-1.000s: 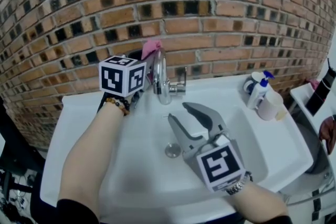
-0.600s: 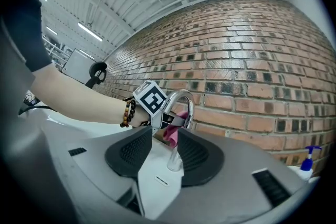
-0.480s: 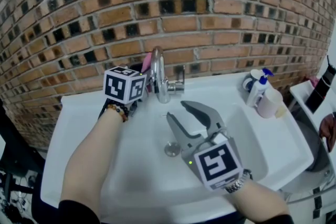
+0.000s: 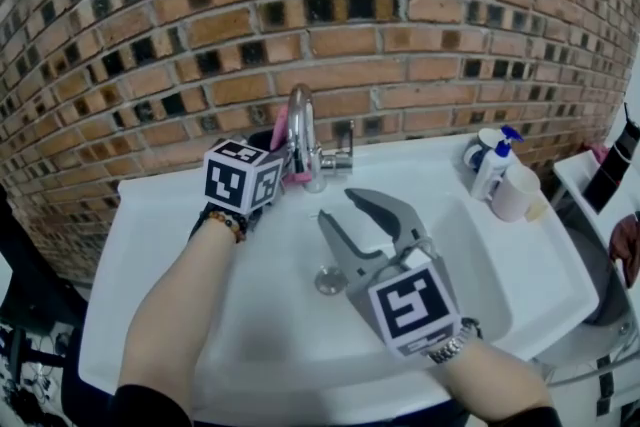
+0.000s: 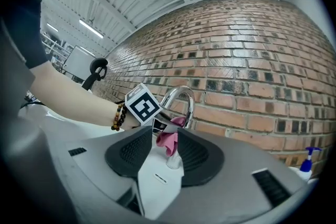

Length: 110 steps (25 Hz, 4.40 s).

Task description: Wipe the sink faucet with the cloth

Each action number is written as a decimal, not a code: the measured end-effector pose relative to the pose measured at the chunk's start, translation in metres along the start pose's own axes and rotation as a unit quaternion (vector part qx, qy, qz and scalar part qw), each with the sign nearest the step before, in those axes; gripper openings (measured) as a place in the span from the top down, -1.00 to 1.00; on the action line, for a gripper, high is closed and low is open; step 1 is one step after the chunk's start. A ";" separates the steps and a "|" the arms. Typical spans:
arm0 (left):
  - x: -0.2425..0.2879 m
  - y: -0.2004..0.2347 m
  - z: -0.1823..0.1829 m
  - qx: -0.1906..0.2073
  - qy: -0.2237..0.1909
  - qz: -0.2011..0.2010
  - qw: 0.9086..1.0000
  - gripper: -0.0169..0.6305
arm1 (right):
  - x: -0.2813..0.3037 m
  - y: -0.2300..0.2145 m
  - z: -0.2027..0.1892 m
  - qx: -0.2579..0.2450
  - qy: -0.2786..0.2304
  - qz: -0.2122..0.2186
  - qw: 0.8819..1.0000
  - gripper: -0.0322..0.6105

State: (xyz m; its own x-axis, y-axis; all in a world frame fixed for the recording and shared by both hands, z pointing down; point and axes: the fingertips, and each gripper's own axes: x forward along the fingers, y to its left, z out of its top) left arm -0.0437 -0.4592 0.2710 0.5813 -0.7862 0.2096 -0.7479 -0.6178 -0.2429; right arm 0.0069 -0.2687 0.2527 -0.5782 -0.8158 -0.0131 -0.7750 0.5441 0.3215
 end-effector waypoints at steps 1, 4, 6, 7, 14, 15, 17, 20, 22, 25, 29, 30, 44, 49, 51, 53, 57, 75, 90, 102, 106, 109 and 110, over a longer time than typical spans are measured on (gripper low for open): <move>-0.001 -0.001 0.000 0.003 -0.001 0.002 1.000 0.67 | 0.000 0.000 0.000 0.000 0.000 -0.001 1.000 0.39; -0.006 -0.005 -0.002 0.006 -0.005 0.008 1.000 0.67 | -0.001 0.000 0.000 -0.001 -0.001 -0.001 1.000 0.39; -0.010 -0.008 -0.005 0.008 -0.006 0.012 1.000 0.67 | -0.001 0.001 0.001 -0.001 -0.001 0.000 1.000 0.39; -0.012 -0.009 -0.007 0.010 -0.005 0.013 1.000 0.67 | -0.001 0.001 0.001 0.000 -0.001 0.000 1.000 0.39; -0.020 -0.018 -0.022 0.003 0.001 0.017 1.000 0.67 | -0.001 0.004 0.000 0.000 0.000 0.000 1.000 0.39; -0.020 -0.020 -0.025 0.000 0.002 0.015 1.000 0.67 | -0.001 0.005 -0.001 0.000 0.001 0.000 1.000 0.39; -0.021 -0.023 -0.030 -0.008 0.006 0.010 1.000 0.67 | 0.000 0.007 -0.002 0.001 0.004 0.001 1.000 0.39; -0.021 -0.029 -0.037 -0.012 0.011 0.004 1.000 0.67 | 0.002 0.008 -0.005 0.004 0.007 0.002 1.000 0.39; -0.021 -0.032 -0.040 -0.014 0.012 0.003 1.000 0.67 | 0.002 0.008 -0.006 0.007 0.008 0.002 1.000 0.39; -0.021 -0.037 -0.044 -0.015 0.016 -0.003 1.000 0.67 | 0.002 0.010 -0.006 0.015 0.008 0.001 1.000 0.39; -0.021 -0.046 -0.049 -0.015 0.022 -0.013 1.000 0.67 | 0.003 0.006 -0.006 0.030 0.005 -0.008 1.000 0.39; -0.020 -0.048 -0.050 -0.015 0.023 -0.016 1.000 0.67 | 0.003 0.003 -0.007 0.034 0.006 -0.012 0.999 0.39; -0.013 -0.072 -0.058 -0.017 0.037 -0.042 0.998 0.67 | 0.003 -0.021 -0.014 0.075 0.010 -0.038 0.996 0.39; -0.006 -0.089 -0.060 -0.015 0.044 -0.065 0.997 0.67 | 0.001 -0.023 -0.011 0.081 0.008 -0.043 0.996 0.39; -0.003 -0.095 -0.062 -0.017 0.045 -0.072 0.996 0.67 | 0.000 -0.025 -0.011 0.086 0.012 -0.044 0.995 0.39; -0.002 -0.100 -0.063 -0.023 0.044 -0.078 0.996 0.67 | -0.001 -0.027 -0.010 0.090 0.007 -0.047 0.995 0.39; -0.010 -0.102 -0.060 -0.040 0.030 -0.086 0.995 0.67 | -0.001 -0.026 -0.010 0.087 0.008 -0.046 0.995 0.40; -0.128 -0.112 -0.033 -0.053 -0.012 -0.056 0.997 0.67 | -0.011 -0.018 -0.003 0.045 0.015 -0.051 0.998 0.77; -0.241 -0.180 -0.003 -0.050 -0.063 -0.055 0.995 0.67 | -0.102 0.050 0.037 0.037 -0.011 -0.045 0.998 0.78; -0.342 -0.252 0.006 -0.048 -0.100 -0.057 0.992 0.67 | -0.203 0.115 0.061 0.034 -0.020 -0.057 0.998 0.79; -0.369 -0.272 0.007 -0.046 -0.107 -0.064 0.991 0.67 | -0.234 0.134 0.072 0.032 -0.022 -0.070 0.997 0.79; -0.392 -0.286 0.006 -0.044 -0.114 -0.066 0.990 0.67 | -0.255 0.150 0.077 0.030 -0.024 -0.075 0.996 0.80; -0.399 -0.289 0.006 -0.042 -0.116 -0.067 0.990 0.67 | -0.261 0.156 0.079 0.029 -0.025 -0.077 0.996 0.80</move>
State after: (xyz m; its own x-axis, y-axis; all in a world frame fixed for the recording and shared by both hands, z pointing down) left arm -0.0573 0.0333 0.2519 0.7278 -0.6858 0.0085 -0.6776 -0.7208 -0.1459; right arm 0.0173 0.0447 0.2309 -0.4625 -0.8804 -0.1048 -0.8679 0.4255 0.2563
